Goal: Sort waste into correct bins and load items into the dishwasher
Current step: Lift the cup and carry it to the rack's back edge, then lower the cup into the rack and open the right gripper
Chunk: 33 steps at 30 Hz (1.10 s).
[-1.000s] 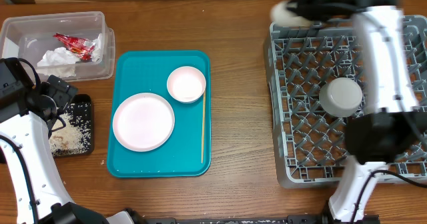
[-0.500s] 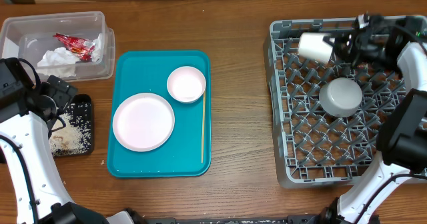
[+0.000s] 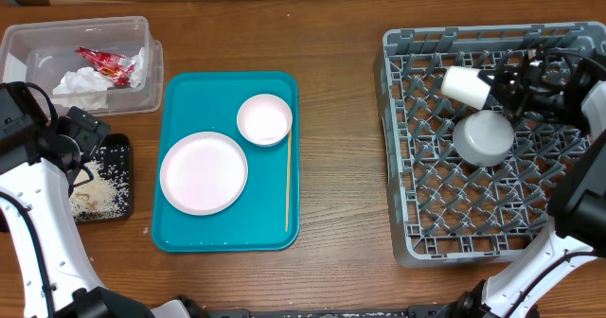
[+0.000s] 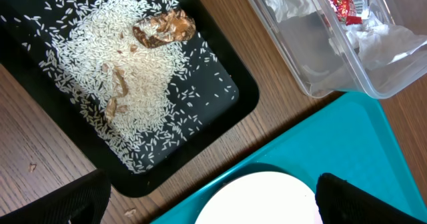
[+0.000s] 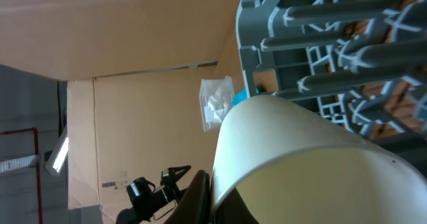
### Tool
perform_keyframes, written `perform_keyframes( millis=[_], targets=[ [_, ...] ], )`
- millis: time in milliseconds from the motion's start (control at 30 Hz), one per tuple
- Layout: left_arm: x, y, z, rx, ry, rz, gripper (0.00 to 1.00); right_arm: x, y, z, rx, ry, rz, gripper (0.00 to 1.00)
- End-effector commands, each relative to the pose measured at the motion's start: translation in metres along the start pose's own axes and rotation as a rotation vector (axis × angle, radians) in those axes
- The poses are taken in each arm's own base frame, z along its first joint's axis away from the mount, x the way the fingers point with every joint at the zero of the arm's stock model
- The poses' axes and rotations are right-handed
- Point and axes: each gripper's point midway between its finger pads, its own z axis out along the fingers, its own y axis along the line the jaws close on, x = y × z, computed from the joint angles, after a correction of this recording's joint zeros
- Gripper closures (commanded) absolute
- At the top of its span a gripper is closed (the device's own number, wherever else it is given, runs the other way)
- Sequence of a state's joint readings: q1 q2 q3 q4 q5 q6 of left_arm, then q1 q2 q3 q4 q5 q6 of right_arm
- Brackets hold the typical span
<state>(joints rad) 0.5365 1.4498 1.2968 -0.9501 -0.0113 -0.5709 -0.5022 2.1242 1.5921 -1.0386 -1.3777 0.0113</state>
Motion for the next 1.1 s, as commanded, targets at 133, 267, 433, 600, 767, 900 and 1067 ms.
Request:
perform_keyframes(
  millis=[133, 267, 433, 600, 767, 900, 1067],
  targets=[
    [-0.002, -0.002, -0.001, 0.007, -0.003, -0.009, 0.00, 0.000, 0.041, -0.001, -0.191, 0.020, -0.063, 0.96],
    [-0.002, -0.002, -0.001, 0.008, -0.004, -0.009, 0.00, -0.006, 0.046, 0.012, -0.188, 0.045, -0.156, 0.96],
    [-0.002, -0.002, -0.001, 0.007, -0.003, -0.009, 0.00, -0.022, 0.037, 0.036, -0.069, 0.033, -0.141, 0.96],
    [-0.002, -0.002, -0.001, 0.008, -0.004, -0.009, 0.00, -0.023, 0.040, 0.056, -0.047, 0.045, -0.162, 0.96],
    [-0.002, -0.002, -0.001, 0.007, -0.003, -0.009, 0.00, -0.028, 0.030, 0.063, 0.018, 0.015, -0.145, 0.96],
    [-0.002, -0.002, -0.001, 0.007, -0.003, -0.009, 0.00, -0.032, 0.022, 0.062, 0.064, -0.012, -0.110, 0.96],
    [-0.002, -0.002, -0.001, 0.008, -0.004, -0.009, 0.00, -0.035, 0.016, 0.062, 0.094, -0.032, -0.099, 0.96]
  ],
)
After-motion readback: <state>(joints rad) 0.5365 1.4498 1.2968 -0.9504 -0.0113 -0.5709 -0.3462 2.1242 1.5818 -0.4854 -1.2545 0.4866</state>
